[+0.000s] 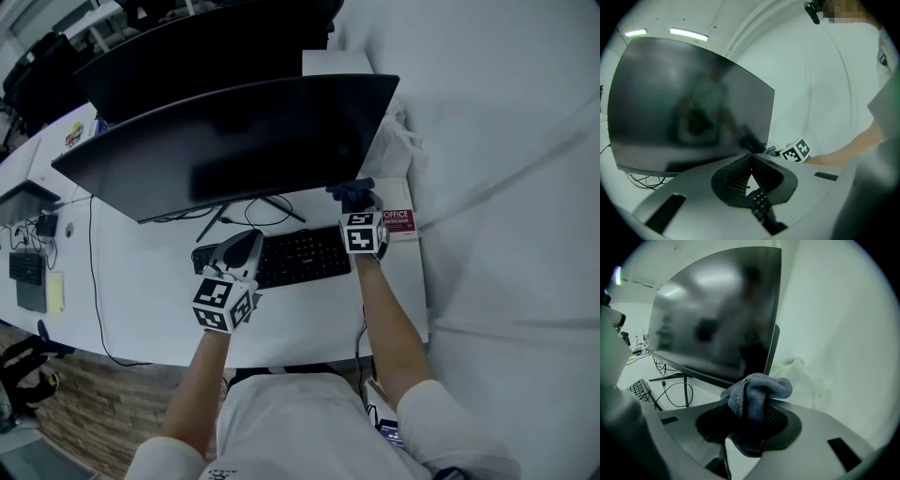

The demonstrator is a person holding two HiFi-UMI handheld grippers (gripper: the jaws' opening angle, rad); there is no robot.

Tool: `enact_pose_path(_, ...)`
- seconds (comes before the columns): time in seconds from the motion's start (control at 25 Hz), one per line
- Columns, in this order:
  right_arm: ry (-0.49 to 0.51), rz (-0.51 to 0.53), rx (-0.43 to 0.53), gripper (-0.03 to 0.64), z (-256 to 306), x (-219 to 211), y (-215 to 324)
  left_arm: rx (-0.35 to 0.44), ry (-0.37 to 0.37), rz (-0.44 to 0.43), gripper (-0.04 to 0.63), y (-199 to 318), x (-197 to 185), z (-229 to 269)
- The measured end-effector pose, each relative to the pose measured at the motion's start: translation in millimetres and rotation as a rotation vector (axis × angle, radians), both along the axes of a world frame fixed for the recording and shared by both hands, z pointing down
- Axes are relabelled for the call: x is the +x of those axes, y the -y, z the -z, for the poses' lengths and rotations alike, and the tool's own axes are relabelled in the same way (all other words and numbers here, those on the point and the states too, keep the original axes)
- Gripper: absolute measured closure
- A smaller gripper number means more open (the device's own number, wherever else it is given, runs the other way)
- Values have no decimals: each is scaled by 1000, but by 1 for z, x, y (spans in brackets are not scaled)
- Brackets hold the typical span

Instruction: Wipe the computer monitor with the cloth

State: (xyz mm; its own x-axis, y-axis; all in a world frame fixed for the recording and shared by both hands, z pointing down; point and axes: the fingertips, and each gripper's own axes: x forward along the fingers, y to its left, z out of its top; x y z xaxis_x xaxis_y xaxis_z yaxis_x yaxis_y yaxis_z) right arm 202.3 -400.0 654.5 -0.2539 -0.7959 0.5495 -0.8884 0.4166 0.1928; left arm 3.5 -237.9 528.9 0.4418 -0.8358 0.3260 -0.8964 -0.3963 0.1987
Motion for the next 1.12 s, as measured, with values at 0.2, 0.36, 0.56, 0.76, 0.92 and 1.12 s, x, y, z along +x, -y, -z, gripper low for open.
enact_pose_path(0.2, -11, -20, 23, 465, 8, 17, 5, -2, 8, 1, 591, -4, 3, 0)
enact_pose_path(0.36, 6, -56, 61, 465, 20, 35, 7, 2, 16, 8, 591, -10, 2, 0)
enact_pose_path(0.56, 78, -88, 128, 465, 46, 46, -1, 5, 25, 21, 591, -24, -5, 2)
enact_pose_path(0.76, 210, -85, 196, 465, 79, 49, -23, 22, 26, 42, 591, -42, -13, 6)
enact_pose_path(0.92, 309, -70, 213, 465, 104, 44, -62, 51, 17, 44, 591, -62, -19, 17)
enact_pose_path(1.12, 444, -42, 235, 465, 145, 27, -135, 89, -13, 61, 591, -96, -38, 34)
